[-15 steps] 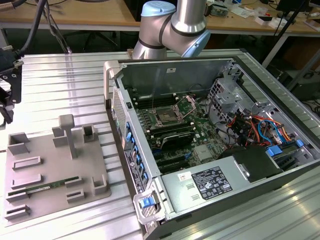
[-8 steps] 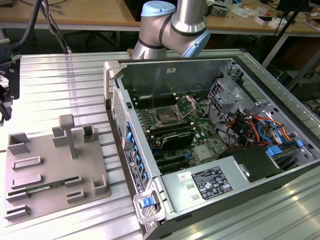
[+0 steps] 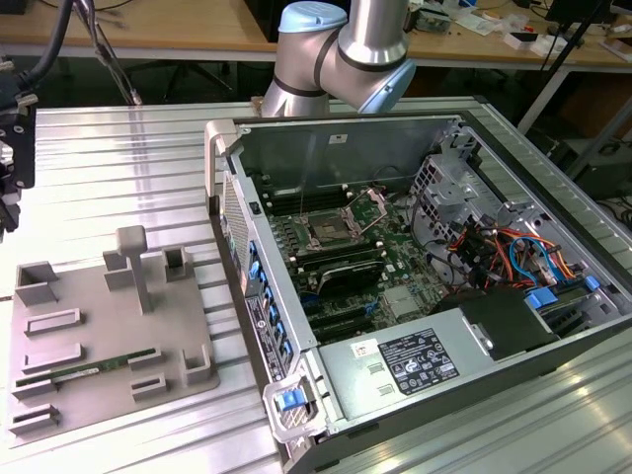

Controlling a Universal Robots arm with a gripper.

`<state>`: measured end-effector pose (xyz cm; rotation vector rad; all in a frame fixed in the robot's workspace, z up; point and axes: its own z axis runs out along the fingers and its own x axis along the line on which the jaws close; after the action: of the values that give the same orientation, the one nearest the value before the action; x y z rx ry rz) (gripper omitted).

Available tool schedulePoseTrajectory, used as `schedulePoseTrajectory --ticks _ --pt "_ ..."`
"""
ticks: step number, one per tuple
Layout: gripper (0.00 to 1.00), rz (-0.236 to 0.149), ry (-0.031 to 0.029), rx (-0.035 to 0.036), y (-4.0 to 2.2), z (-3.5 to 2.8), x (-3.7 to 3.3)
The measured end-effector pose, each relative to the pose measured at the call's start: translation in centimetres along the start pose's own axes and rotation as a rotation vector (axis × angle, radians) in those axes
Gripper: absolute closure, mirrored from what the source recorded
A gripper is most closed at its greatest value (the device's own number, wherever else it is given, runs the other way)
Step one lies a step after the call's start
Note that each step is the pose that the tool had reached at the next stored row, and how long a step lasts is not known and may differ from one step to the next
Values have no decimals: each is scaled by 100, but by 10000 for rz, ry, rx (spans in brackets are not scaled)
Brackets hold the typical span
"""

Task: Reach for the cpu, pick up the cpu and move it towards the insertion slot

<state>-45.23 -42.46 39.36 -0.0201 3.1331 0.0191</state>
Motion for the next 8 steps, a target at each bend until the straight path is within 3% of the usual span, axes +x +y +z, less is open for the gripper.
schedulePoseTrajectory --ticks 8 --pt "45 -1 0 0 -1 0 -35"
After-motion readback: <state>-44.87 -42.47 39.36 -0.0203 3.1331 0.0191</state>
